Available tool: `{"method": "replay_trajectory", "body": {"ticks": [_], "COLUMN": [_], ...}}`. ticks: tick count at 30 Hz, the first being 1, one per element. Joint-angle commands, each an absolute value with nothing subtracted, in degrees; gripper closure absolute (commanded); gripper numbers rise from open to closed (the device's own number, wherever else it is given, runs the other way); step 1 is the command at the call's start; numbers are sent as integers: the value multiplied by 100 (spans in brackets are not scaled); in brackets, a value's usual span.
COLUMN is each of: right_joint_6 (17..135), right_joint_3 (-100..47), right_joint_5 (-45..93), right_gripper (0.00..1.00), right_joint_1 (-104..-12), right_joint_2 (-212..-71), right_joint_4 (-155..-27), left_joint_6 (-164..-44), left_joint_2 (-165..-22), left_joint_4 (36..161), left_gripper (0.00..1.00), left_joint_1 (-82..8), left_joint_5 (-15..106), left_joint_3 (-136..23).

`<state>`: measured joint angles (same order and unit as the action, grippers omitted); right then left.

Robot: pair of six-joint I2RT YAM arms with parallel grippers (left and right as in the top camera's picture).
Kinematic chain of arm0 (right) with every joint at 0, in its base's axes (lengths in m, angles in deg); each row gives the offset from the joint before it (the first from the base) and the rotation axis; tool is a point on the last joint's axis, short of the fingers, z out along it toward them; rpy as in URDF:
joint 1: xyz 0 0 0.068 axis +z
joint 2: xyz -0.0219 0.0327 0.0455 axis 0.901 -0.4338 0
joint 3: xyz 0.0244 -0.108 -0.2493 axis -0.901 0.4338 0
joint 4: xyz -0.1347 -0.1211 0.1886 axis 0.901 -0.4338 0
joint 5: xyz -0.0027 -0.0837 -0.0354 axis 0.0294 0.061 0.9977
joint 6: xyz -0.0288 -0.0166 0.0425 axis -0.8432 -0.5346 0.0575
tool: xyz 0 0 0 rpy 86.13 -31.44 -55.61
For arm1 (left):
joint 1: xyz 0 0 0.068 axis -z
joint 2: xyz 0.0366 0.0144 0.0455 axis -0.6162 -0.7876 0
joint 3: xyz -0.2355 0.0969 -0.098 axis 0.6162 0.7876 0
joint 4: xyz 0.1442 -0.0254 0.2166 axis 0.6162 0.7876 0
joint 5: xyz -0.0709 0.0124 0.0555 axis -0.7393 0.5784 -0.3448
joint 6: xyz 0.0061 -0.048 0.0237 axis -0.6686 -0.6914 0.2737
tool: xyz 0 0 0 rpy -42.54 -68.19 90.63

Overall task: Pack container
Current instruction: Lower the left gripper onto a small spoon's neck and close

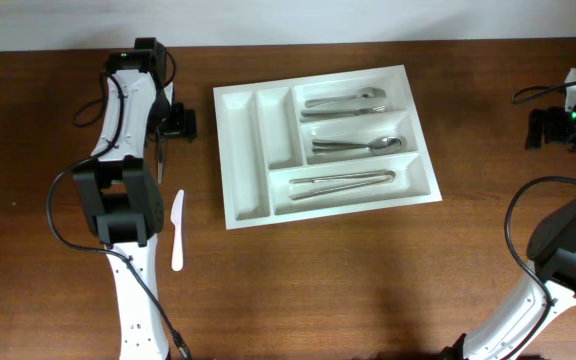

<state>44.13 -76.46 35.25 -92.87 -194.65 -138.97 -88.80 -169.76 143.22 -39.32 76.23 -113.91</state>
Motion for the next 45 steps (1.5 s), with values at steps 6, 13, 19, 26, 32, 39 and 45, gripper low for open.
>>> {"method": "replay_trajectory", "body": {"ticks": [6, 13, 19, 26, 32, 39, 45], "right_joint_6": [4472, 4472, 4472, 4472, 4472, 4472, 4472], "right_joint_3": [-7611, -7611, -7611, -7611, -7611, -7611, -7611], "right_joint_5": [3490, 3490, 3490, 3490, 3490, 3490, 3490], "right_gripper": [1, 1, 1, 1, 1, 1, 1], "right_joint_1": [-9319, -9319, -9319, -9319, -9319, -9319, -9319], "right_joint_2": [-19495, -19495, -19495, -19495, -19495, -19495, -19495], "right_joint_4": [-13897, -13897, -13897, -13897, -13897, -13897, -13897], "left_joint_6": [-8654, -8534, -8534, -8534, -8536, -8536, -8536], "left_joint_2": [-17173, -17295, -17298, -17298, -17298, -17295, -17295], "left_joint_4": [14344, 14320, 14274, 14257, 14259, 14261, 14261], "left_gripper": [6, 6, 6, 26, 45, 62, 77], "left_joint_1": [-3960, -3960, -3960, -3960, -3960, -3960, -3960], "left_joint_5": [7524, 7385, 7382, 7385, 7385, 7385, 7385], "left_joint_3": [-11384, -11384, -11384, -11384, -11384, -11384, -11384]}}
